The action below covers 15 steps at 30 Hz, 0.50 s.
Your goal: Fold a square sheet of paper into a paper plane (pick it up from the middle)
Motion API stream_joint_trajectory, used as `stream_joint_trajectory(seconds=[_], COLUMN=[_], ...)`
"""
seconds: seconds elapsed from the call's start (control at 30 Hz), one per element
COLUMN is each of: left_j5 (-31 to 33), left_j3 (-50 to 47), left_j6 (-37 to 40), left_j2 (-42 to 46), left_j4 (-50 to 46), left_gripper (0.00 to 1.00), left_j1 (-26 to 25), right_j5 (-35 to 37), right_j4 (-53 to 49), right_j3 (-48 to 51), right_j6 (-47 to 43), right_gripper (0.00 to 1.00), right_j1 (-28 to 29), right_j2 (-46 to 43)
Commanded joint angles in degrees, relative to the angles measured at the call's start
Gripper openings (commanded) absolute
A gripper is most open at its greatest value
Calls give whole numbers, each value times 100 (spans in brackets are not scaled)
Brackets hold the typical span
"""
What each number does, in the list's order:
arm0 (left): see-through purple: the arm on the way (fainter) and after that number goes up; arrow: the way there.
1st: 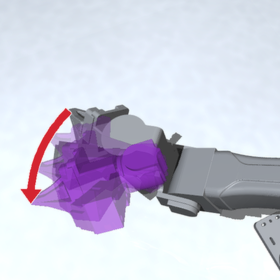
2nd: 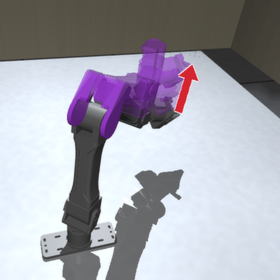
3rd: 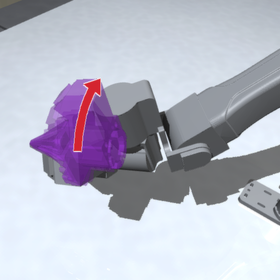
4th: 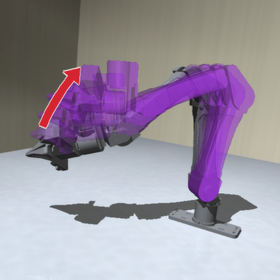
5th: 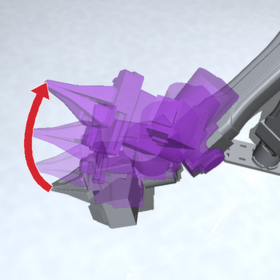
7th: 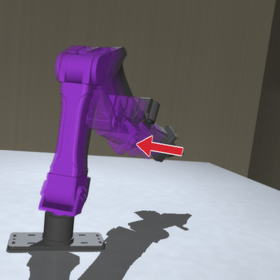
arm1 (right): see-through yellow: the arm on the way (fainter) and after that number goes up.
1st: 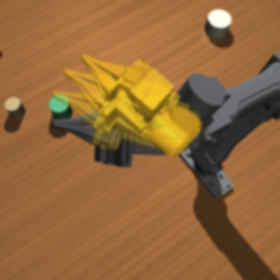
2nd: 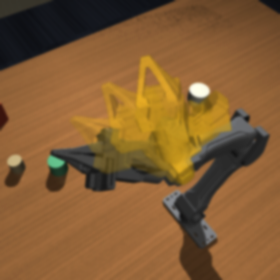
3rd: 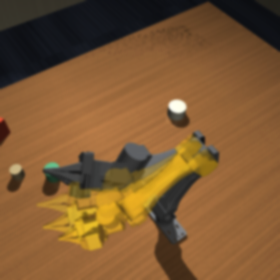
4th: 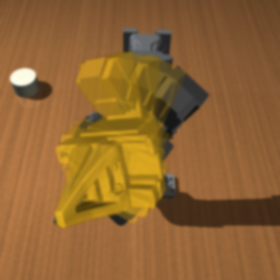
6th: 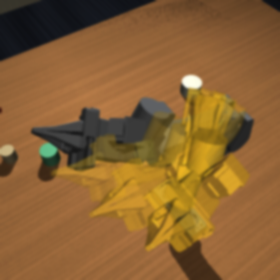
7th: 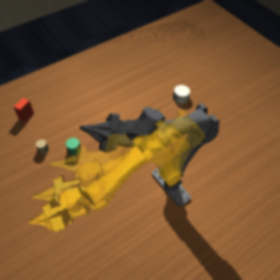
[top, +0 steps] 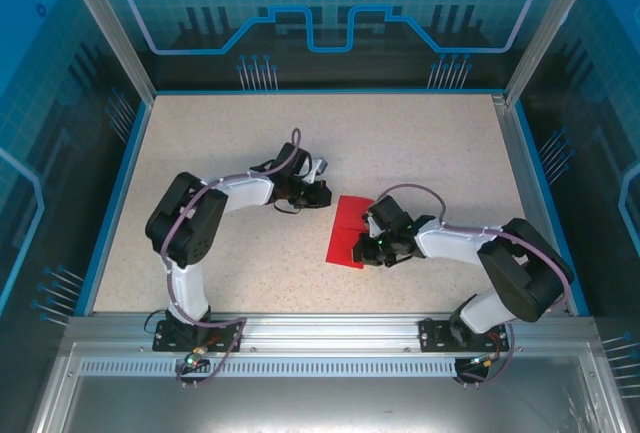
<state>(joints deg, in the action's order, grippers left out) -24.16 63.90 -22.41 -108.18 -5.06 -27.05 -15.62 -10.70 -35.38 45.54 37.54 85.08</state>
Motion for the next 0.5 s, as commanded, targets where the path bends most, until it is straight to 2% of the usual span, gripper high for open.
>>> stream_joint_trajectory(seconds=[0.0,0.2,0.27,0.47], left_j5=[47,43,30,-153], left_j3=[-86,-460,-628,-1291], left_j6=[7,-123,-197,-609], left_j2=[621,1282,1491,2082], left_j4=[-417,-855,-890,-628], left_gripper=[18,39,43,55], left_j1=[-3,-4,-10,-12], right_j5=[254,1000,1176,1801], right_j4=[-826,-1457,-1525,-1737], right_j3=[-449,-868,-918,-1096], right_j6=[-308,-609,-634,-685], right_gripper=[11,24,31,37], right_j1=[104,265,316,377], right_j2=[-399,-781,-759,-501])
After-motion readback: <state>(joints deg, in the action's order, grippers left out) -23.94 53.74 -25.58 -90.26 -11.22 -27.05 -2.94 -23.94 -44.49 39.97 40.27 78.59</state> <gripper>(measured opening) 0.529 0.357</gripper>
